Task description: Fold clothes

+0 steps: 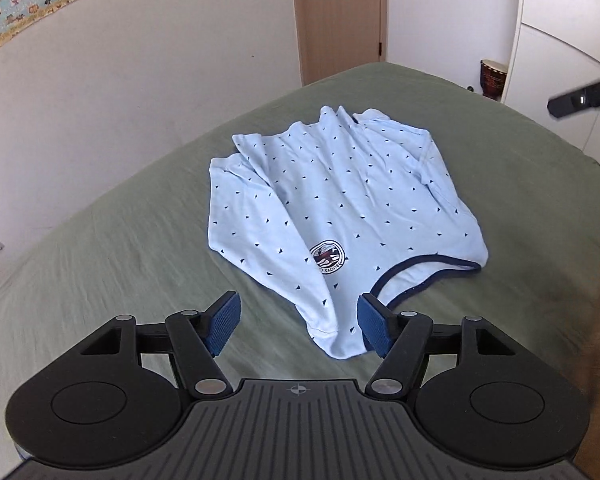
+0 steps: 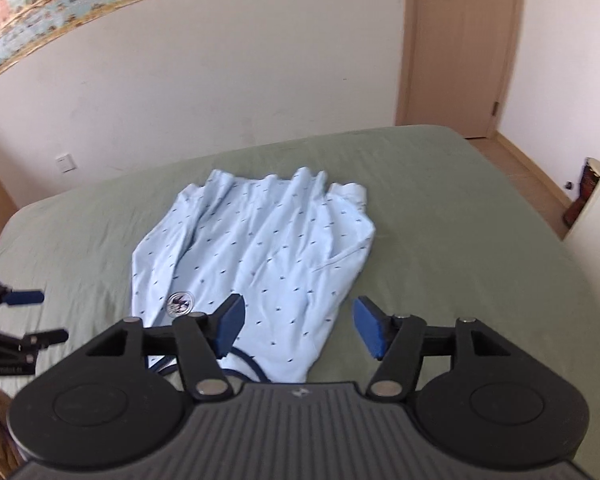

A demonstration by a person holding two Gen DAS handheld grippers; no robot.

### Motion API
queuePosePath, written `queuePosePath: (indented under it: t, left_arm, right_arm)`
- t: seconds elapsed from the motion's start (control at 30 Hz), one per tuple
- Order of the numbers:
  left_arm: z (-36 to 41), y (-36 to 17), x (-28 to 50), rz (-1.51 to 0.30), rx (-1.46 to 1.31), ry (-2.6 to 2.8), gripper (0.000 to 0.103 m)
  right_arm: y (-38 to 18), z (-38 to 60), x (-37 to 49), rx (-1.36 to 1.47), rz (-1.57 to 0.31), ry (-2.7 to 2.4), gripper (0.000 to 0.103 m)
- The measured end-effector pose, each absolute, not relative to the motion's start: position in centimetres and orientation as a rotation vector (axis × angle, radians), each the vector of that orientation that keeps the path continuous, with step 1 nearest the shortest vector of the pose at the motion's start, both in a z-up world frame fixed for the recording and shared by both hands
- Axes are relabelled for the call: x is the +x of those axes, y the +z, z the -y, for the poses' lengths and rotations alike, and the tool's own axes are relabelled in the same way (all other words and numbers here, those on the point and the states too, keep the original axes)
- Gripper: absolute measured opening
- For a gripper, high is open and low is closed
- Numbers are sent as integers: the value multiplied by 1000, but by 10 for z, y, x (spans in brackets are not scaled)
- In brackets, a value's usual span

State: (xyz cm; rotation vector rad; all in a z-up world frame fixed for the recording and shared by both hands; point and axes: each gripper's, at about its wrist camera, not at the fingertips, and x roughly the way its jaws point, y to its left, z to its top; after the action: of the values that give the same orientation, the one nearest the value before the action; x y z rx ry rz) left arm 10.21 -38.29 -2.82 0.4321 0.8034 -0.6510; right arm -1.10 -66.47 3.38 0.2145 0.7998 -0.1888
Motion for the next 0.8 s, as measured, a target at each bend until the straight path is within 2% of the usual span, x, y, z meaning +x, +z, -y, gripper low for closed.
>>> queuePosePath:
  t: [0.23, 0.53, 0.8]
  left_arm:
    - [387, -29, 101, -792, 424, -632, 64]
    - [387, -35, 114, -803, 447, -579, 64]
    - [392, -42, 135, -802, 408, -480, 64]
  right_arm:
    - [59, 683, -24, 317, -802, -219, 63]
    - [87, 686, -41, 227, -839, -297, 64]
    - [77, 695, -22, 280, -819, -301, 65]
